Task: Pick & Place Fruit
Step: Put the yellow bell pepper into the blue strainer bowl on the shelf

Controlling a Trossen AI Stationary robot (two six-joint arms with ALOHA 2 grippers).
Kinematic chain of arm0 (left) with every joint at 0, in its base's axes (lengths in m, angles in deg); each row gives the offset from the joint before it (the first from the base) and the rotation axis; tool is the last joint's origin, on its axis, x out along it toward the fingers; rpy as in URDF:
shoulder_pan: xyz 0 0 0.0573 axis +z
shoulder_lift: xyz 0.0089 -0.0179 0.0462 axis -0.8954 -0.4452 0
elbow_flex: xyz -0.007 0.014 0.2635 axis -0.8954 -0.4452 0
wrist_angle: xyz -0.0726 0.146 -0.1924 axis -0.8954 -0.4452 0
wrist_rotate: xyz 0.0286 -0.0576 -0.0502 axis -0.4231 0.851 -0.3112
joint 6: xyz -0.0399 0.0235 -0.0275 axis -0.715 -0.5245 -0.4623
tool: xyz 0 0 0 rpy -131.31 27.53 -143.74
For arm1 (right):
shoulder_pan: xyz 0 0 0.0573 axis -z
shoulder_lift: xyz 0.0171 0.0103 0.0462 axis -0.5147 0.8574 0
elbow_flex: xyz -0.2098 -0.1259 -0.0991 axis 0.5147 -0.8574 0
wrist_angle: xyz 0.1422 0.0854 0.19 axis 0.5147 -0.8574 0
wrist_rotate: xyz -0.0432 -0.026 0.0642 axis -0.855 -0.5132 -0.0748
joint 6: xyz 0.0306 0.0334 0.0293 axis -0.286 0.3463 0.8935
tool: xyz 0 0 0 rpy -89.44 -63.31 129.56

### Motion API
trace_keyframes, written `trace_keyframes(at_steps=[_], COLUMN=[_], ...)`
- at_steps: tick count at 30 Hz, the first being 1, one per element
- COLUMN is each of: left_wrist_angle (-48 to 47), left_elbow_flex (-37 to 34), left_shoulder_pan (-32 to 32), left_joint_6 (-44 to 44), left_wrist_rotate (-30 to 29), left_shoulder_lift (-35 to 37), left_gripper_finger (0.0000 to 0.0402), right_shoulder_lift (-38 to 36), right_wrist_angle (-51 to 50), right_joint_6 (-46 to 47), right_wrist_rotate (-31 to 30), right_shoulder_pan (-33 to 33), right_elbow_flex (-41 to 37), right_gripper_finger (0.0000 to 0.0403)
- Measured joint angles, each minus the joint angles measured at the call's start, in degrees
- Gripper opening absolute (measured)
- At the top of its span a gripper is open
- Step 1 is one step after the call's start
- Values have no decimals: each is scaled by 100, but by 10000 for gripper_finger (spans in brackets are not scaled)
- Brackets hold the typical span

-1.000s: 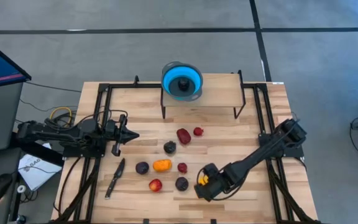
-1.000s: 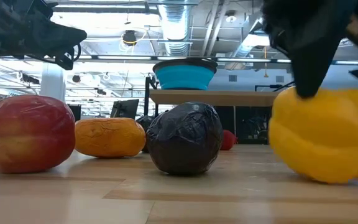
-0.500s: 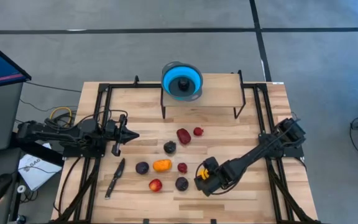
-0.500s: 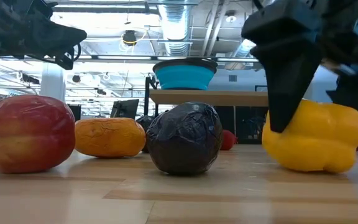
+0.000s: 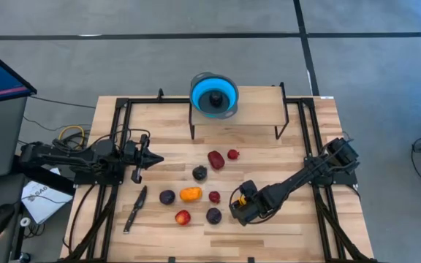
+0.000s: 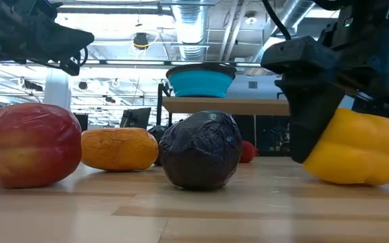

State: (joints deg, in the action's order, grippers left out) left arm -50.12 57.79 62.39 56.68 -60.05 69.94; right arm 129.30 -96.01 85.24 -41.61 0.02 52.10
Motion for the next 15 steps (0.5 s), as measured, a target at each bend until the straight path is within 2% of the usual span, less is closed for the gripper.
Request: trace_keyframes(at_steps=[3,6,8,12,15], left_wrist_angle=[0,0,2,6,27], left_elbow_flex=[-2,-1,-2,0,-1], left_shoulder_pan=[0,0,0,0,0], left_joint_6=[0,-2,-2,-2,-2], left_wrist_rotate=[1,2,2,2,2], left_shoulder_lift=[0,0,0,0,0], left_gripper_finger=[8,8,8,8,8], right_shoulder_lift=[-2,-86,-215,-709,-1236], right_wrist_angle=[-17,-86,-136,-369,-372], right_joint_6=[5,7,4,-333,-1218], right_wrist_rotate=[40,17,-202,-1299,-2325], right_shoulder_pan=[-68,-123,-127,-49,185], right_elbow_flex=[0,0,0,0,4], right_gripper_finger=[304,307,314,318,315])
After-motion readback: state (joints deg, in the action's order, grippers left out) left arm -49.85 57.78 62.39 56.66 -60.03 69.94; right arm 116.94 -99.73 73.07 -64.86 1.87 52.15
